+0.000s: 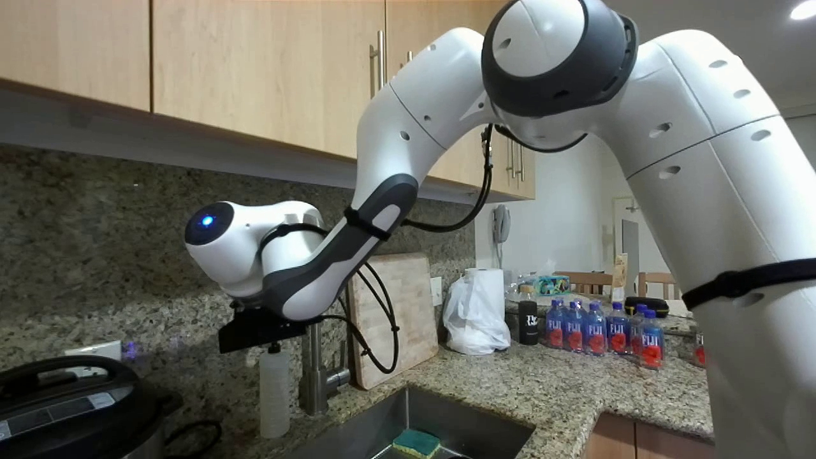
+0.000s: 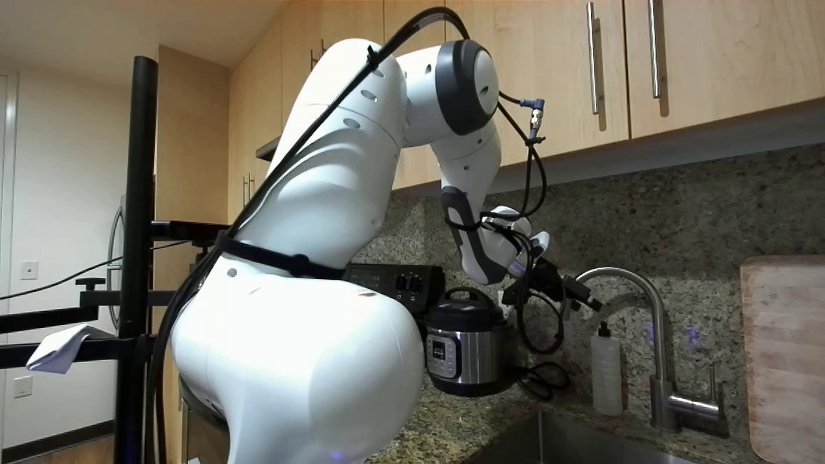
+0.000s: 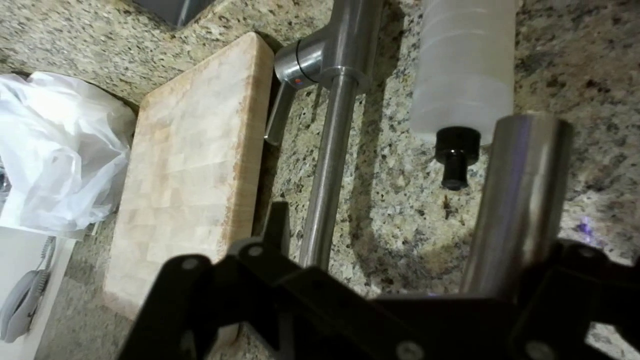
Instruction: Push the faucet to the right side of the sink.
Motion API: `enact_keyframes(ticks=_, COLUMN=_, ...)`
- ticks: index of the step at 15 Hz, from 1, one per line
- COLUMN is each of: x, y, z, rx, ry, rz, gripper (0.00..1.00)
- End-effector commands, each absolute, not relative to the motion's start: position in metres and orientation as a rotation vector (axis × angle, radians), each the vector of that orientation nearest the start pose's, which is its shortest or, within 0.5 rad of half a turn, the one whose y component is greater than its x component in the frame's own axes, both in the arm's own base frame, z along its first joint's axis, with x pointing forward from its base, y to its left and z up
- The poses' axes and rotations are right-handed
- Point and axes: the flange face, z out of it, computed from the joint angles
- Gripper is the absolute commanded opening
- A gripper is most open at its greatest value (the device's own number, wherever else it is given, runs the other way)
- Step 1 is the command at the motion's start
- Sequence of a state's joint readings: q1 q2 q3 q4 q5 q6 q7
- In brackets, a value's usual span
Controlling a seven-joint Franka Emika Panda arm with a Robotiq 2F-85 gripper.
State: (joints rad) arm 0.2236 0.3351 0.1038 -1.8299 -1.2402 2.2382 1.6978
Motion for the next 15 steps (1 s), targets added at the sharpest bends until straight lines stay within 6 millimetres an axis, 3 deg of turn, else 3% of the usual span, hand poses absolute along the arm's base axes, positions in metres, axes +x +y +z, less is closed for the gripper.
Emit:
enact_keyframes(ticks=1, x=0.600, y=0.159, z=0.380, rx=-3.108, ry=0.999, rz=-1.424, gripper=1.00)
enact_keyframes(ticks=15, x=0.548, y=0.108, z=0.396, rx=-3.116, ry=1.049, rz=-1.309, gripper=1.00)
